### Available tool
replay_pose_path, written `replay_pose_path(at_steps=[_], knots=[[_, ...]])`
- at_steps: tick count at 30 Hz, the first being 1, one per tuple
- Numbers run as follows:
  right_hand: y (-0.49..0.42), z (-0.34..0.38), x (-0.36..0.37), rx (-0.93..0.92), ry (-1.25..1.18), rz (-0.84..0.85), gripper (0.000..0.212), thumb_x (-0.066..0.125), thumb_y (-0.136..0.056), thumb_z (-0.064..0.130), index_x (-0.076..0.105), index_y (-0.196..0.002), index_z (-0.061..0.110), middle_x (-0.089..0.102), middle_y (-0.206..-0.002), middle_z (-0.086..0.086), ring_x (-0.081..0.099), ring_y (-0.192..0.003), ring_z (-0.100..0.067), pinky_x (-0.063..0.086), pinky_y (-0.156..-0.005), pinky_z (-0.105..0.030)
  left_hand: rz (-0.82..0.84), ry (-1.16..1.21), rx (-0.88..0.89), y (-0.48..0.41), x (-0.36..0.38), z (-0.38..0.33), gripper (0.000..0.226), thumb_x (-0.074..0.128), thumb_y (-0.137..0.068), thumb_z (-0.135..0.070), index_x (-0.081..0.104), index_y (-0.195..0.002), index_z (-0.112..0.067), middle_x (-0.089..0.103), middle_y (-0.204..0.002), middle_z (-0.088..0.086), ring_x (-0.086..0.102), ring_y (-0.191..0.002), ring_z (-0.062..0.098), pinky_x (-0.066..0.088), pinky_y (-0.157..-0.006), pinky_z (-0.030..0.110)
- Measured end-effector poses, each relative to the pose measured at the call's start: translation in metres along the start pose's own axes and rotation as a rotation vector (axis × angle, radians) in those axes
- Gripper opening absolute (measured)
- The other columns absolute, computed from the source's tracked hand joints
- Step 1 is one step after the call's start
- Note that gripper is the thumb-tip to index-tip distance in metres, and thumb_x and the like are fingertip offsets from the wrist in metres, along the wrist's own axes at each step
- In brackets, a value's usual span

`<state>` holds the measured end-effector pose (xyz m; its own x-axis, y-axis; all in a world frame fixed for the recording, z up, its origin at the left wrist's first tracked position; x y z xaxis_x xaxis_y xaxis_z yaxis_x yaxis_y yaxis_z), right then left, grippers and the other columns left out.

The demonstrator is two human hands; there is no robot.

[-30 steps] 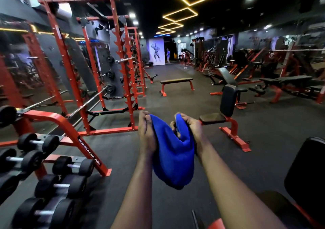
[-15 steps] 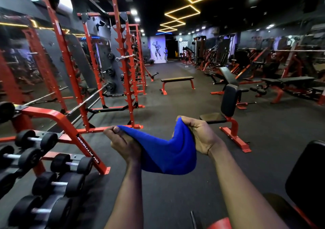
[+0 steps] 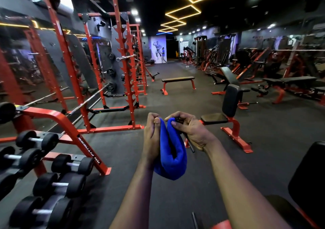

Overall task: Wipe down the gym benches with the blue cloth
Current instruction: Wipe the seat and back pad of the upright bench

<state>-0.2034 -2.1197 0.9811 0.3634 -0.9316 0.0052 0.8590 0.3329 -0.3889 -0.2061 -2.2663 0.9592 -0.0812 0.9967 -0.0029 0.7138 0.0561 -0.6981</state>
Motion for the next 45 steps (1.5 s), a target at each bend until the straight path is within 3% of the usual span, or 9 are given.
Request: replay_pose_path(at_steps=[4, 9, 14, 24, 31, 35, 38, 41, 45], knots=[[-0.005, -0.005, -0.001, -0.037, 0.025, -0.084, 0.016, 0.066, -0.087, 0.001, 0.065, -0.103, 0.004, 0.066, -0.099, -0.011, 0.059, -0.098, -0.024, 0.049, -0.088, -0.039, 0.037, -0.086, -0.015, -0.002, 0.004, 0.005, 0.023, 0.037, -0.104, -0.028, 0.045, -0.093, -0.01, 0.049, -0.075, 0.003, 0.046, -0.068, 0.02, 0.042, -0.064, 0.052], [-0.015, -0.017, -0.001, -0.03, 0.119, -0.225, 0.023, 0.072, -0.084, 0.0, 0.058, -0.093, 0.016, 0.062, -0.084, -0.002, 0.06, -0.083, -0.017, 0.055, -0.078, -0.029, 0.079, -0.092, -0.044, -0.003, 0.003, 0.011, 0.01, 0.038, -0.105, -0.018, 0.046, -0.106, -0.014, 0.06, -0.1, -0.006, 0.059, -0.094, 0.007, 0.048, -0.085, 0.025], [-0.025, -0.033, 0.004, -0.009, 0.274, -0.305, 0.026, 0.077, -0.082, 0.01, 0.054, -0.075, 0.019, 0.058, -0.071, 0.001, 0.055, -0.069, -0.012, 0.05, -0.067, -0.033, 0.149, -0.239, -0.018, -0.006, -0.013, 0.021, 0.021, 0.037, -0.105, -0.02, 0.054, -0.099, -0.009, 0.06, -0.082, 0.001, 0.056, -0.074, 0.011, 0.043, -0.067, 0.02], [-0.028, -0.078, 0.007, 0.401, 0.612, 0.139, 0.026, 0.075, -0.082, 0.048, 0.065, -0.098, 0.031, 0.064, -0.112, 0.005, 0.062, -0.107, -0.013, 0.051, -0.096, -0.032, -0.054, -0.419, -0.232, -0.039, -0.058, 0.068, 0.025, 0.034, -0.106, -0.031, 0.043, -0.103, -0.008, 0.06, -0.079, 0.006, 0.055, -0.068, 0.011, 0.038, -0.054, 0.017], [-0.101, -0.099, -0.039, 0.347, 0.959, 0.04, 0.047, 0.07, -0.073, 0.065, 0.061, -0.075, 0.019, 0.064, -0.071, 0.002, 0.061, -0.071, -0.014, 0.051, -0.07, -0.039, 0.02, -0.528, -0.161, -0.067, -0.067, 0.146, 0.019, 0.041, -0.104, -0.03, 0.056, -0.113, -0.022, 0.064, -0.075, 0.005, 0.06, -0.065, 0.016, 0.045, -0.06, 0.03], [-0.152, -0.138, -0.074, 0.256, 0.705, -0.149, 0.026, 0.078, -0.076, 0.03, 0.056, -0.068, 0.017, 0.059, -0.066, 0.001, 0.056, -0.067, -0.014, 0.053, -0.069, -0.045, 0.093, -0.474, -0.18, -0.104, -0.047, 0.19, 0.021, 0.048, -0.101, -0.032, 0.058, -0.095, -0.014, 0.061, -0.073, 0.003, 0.054, -0.065, 0.01, 0.039, -0.061, 0.025], [-0.19, -0.172, -0.101, 0.19, 0.288, -0.338, 0.03, 0.079, -0.08, 0.014, 0.056, -0.097, 0.023, 0.065, -0.092, -0.009, 0.063, -0.085, -0.021, 0.055, -0.077, -0.042, 0.133, -0.483, -0.208, -0.148, -0.032, 0.225, 0.022, 0.052, -0.099, -0.031, 0.05, -0.096, -0.01, 0.058, -0.072, 0.005, 0.052, -0.063, 0.01, 0.036, -0.058, 0.022], [-0.231, -0.209, -0.125, 0.42, 0.013, -0.361, 0.049, 0.073, -0.084, 0.041, 0.05, -0.123, 0.024, 0.064, -0.115, -0.007, 0.064, -0.1, -0.02, 0.052, -0.084, -0.04, 0.115, -0.502, -0.217, -0.198, -0.012, 0.259, 0.022, 0.051, -0.1, -0.029, 0.044, -0.094, -0.01, 0.053, -0.07, -0.001, 0.05, -0.062, 0.004, 0.027, -0.056, 0.025], [-0.294, -0.252, -0.151, 0.553, 0.138, -0.21, 0.056, 0.045, -0.096, 0.06, 0.059, -0.126, 0.015, 0.065, -0.125, 0.004, 0.061, -0.112, -0.018, 0.048, -0.096, -0.041, 0.01, -0.505, -0.298, -0.26, 0.003, 0.313, 0.022, 0.045, -0.103, -0.032, 0.04, -0.096, -0.012, 0.053, -0.071, -0.002, 0.047, -0.062, 0.005, 0.033, -0.05, 0.014]])
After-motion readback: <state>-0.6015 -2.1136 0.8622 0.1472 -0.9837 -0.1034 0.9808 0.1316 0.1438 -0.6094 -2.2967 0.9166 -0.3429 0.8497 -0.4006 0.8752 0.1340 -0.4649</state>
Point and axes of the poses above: each hand's wrist, its own y-axis away from the middle knuckle, its own x-axis out of the palm, z = x × y, the point moved 3 cm from there along -y, towards the middle knuckle
